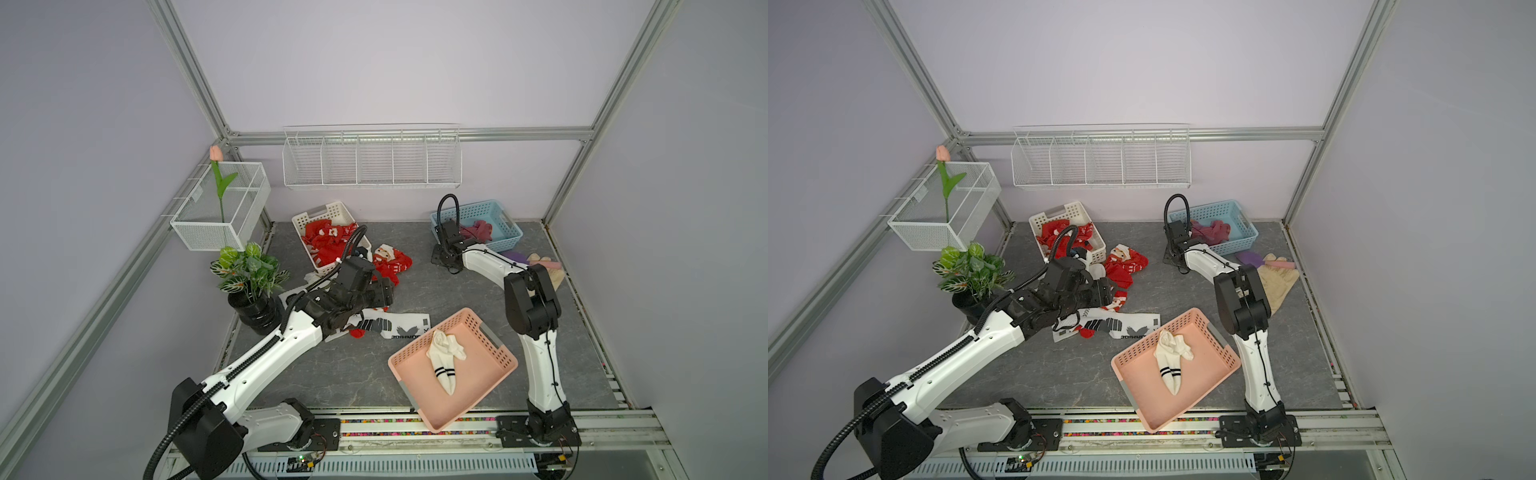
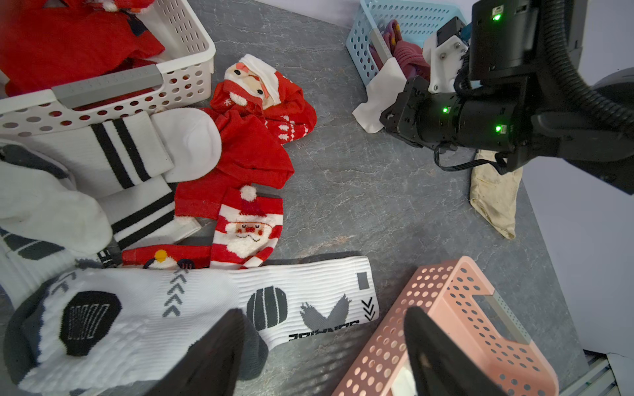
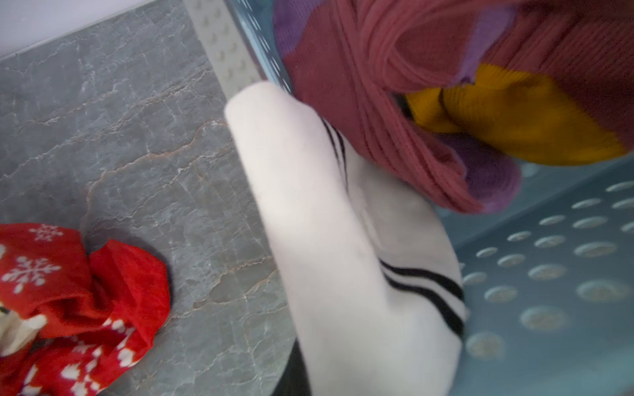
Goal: Sort the socks into the basket by color
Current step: Pick up the sock from the center of the board.
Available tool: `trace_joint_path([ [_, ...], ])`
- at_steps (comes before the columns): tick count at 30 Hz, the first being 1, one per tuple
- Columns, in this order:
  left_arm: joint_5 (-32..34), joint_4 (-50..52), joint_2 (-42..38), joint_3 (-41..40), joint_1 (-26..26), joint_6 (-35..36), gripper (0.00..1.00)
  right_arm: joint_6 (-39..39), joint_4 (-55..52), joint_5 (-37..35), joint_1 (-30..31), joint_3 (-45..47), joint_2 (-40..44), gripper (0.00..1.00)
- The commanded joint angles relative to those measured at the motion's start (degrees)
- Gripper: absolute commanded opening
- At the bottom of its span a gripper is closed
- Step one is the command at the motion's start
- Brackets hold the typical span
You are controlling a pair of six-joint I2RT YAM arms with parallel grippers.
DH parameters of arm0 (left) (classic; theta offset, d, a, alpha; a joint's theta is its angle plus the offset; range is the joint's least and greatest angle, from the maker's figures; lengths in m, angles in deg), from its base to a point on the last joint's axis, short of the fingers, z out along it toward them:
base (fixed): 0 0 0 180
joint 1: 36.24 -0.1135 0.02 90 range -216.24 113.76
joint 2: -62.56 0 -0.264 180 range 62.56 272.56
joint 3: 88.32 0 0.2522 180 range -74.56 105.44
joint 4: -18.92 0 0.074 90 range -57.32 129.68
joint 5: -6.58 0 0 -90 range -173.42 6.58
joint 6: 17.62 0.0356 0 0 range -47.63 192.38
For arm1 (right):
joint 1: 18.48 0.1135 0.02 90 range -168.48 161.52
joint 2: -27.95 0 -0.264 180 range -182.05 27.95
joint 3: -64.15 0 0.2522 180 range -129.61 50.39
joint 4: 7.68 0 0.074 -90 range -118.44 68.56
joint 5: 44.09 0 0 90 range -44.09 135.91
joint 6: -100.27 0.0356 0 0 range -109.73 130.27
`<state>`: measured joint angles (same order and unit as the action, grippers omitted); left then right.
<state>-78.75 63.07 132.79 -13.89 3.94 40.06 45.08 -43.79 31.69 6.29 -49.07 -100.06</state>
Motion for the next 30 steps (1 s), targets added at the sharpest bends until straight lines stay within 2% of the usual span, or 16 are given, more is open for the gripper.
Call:
trace_joint_path([
  [1, 1.0, 0.8, -0.6, 1.7, -0.1, 0.5, 0.69, 0.4, 2.8, -0.9, 0.1, 2.5, 4.1, 0.07],
  [9, 0.8, 0.2, -0.7, 1.0, -0.1, 0.1, 0.70, -1.0, 4.9, 1.1, 1.3, 4.5, 8.4, 0.07],
  [15, 0.9, 0.1, -1.2, 0.1, -0.1, 0.0, 0.70, -3.7, 2.9, 5.4, 1.5, 3.0, 12.1, 0.07],
  [21, 2.5, 0.4, -1.6, -0.6, -0.2, -0.6, 0.74, -7.2, -1.3, 13.3, 2.0, 5.4, 18.3, 0.07],
  [28, 3.4, 0.9, -1.4, -0.7, -0.3, -0.5, 0.76, -11.7, -7.1, 21.5, 3.5, 12.6, 30.0, 0.07],
  [30, 3.6, 1.1, -1.4, -0.7, -0.3, -0.5, 0.77, -13.8, -9.0, 25.8, 4.2, 14.5, 33.0, 0.07],
])
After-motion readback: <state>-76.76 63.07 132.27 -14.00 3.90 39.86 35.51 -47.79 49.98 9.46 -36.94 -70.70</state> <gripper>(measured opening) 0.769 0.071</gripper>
